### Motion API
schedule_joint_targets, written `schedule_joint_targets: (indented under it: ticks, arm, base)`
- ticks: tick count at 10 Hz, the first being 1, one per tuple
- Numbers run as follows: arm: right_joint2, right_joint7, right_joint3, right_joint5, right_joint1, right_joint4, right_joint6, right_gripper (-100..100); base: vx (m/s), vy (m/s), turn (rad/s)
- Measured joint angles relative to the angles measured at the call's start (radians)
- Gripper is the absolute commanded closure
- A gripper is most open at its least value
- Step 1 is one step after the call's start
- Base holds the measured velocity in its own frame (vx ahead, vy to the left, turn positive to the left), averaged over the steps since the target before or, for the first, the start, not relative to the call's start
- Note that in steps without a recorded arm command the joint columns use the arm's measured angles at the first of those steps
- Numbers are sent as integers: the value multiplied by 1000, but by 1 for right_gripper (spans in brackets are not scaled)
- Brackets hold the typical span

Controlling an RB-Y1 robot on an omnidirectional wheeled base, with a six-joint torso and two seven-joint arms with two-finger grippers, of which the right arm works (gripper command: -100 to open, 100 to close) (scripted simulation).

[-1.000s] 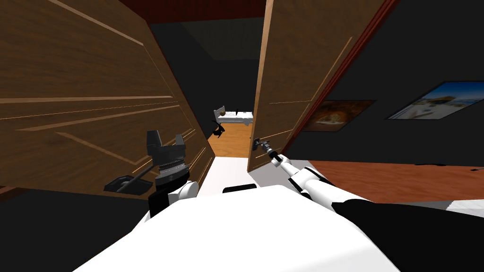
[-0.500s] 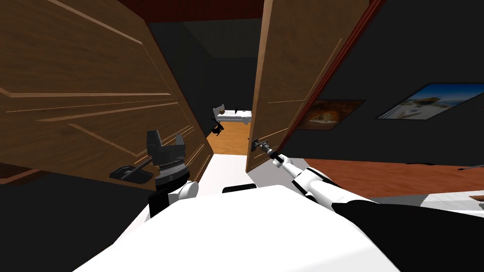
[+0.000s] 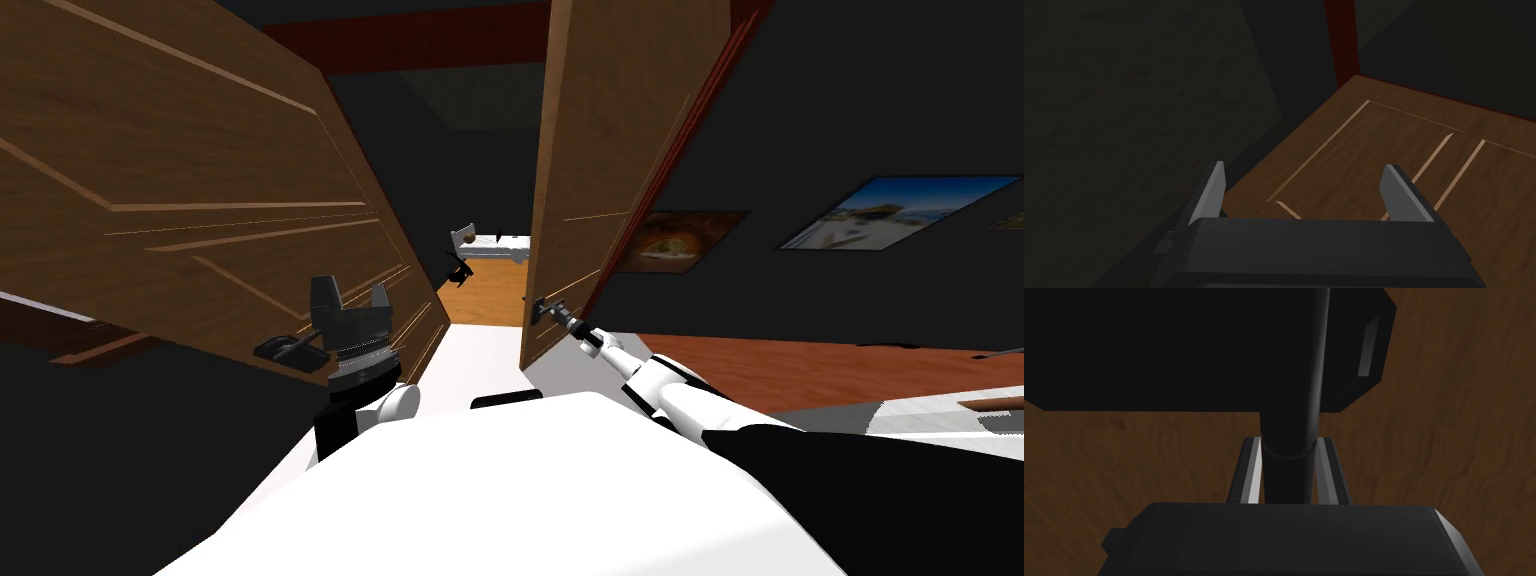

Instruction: Pull the door open

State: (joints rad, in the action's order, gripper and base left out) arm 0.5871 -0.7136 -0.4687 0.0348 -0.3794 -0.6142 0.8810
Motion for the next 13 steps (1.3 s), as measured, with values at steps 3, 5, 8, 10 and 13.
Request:
schedule_joint_targets:
  ticks: [3,5,8,10,13]
  arm:
    - [25,-20,3,6,2,39,70,100]
    - [49,-37,1,11,18,32,94,100]
    - [69,-53,-1,17,34,54,143,100]
    - [70,-54,-4,19,35,60,149,100]
    - [69,-58,-8,20,26,71,165,100]
  base:
    - [-186,-176,233]
    - [-172,-139,135]
    - [-115,-125,116]
    - [-137,-114,145]
    - [-137,-153,145]
